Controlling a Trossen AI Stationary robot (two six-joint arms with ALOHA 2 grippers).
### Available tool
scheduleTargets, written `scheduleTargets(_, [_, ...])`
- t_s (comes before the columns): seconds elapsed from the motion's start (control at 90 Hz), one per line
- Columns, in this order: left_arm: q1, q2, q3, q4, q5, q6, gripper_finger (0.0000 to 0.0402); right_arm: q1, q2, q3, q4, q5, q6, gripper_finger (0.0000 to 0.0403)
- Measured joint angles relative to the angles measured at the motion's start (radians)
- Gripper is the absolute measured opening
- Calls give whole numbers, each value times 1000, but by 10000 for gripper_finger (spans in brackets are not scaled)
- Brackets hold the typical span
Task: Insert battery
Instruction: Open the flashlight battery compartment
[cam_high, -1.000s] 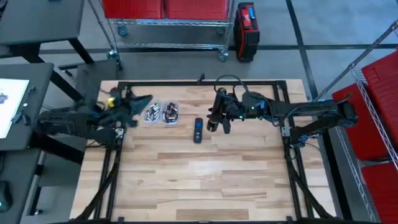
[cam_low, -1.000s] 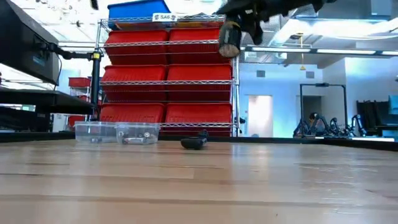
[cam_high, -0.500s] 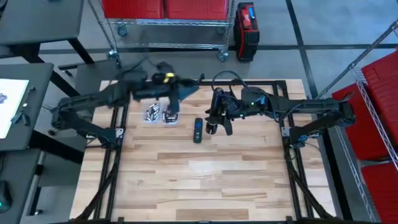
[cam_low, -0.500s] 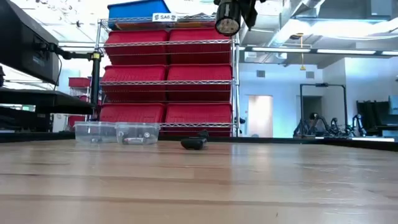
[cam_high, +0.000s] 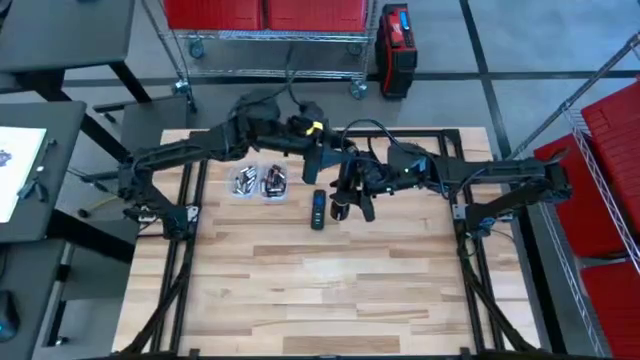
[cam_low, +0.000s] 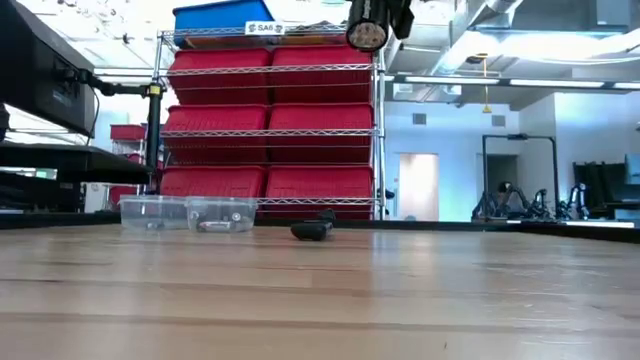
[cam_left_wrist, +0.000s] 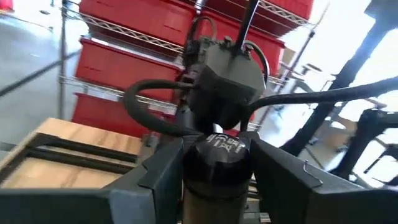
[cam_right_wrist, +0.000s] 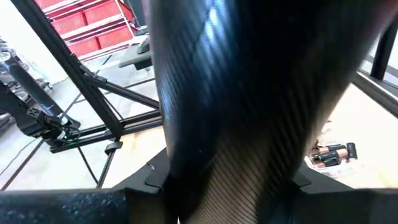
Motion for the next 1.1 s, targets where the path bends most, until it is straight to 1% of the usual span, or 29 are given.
scheduleTargets(0.2, [0,7,0,37,3,14,168,2,-1,0,5,0,-3,137])
scheduleTargets(0.367, [-1,7,0,32,6,39,168,2,-1,0,7,0,-3,137])
scheduleTargets(0.489, [-10,23,0,64,-10,50,168,2,-1,0,9,0,-2,137])
scheduleTargets(0.722, [-18,22,-1,69,-13,73,168,2,0,0,9,0,-2,137])
scheduleTargets(0.844, [-18,24,-1,91,-13,65,168,2,0,0,7,0,-3,137])
scheduleTargets(1.1, [-18,24,-1,51,-11,62,168,2,0,0,6,0,-2,137])
